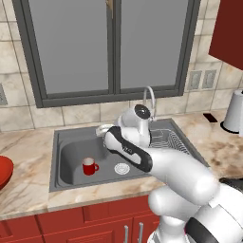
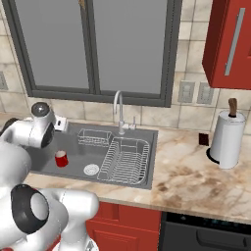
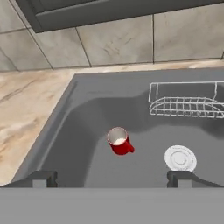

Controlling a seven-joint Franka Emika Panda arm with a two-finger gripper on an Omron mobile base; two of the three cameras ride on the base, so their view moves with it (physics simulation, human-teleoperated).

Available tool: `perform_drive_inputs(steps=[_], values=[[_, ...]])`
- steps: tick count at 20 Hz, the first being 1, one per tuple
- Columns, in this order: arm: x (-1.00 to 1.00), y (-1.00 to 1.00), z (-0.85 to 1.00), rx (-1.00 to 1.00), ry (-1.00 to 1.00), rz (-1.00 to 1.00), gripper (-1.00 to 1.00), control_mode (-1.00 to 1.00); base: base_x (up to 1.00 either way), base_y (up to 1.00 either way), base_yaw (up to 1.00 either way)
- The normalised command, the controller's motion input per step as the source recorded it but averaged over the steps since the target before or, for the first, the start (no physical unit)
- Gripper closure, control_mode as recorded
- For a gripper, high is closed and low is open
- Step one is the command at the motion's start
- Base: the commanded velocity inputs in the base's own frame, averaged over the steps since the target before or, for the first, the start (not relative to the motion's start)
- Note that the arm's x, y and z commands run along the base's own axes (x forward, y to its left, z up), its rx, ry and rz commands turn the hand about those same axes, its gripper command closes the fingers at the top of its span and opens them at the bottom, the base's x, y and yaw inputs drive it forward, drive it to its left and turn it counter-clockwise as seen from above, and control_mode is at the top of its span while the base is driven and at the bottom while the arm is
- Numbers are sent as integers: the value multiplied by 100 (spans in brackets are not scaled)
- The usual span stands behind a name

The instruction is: Pick the mug and place it in the sink. Pick the bowl and place it in the open cabinet and then close the cabinet.

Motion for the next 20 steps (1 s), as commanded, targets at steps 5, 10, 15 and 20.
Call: perform_drive_inputs(steps=[5, 10, 15, 20], values=[[-40, -27, 92, -5, 28, -22, -100, -100, 0, 0, 0], [-54, -44, 52, -2, 25, -19, -100, -100, 0, 0, 0], [-91, -56, 0, 0, 5, -11, -100, -100, 0, 0, 0], [-62, -11, 0, 0, -8, 1, -100, -100, 0, 0, 0]])
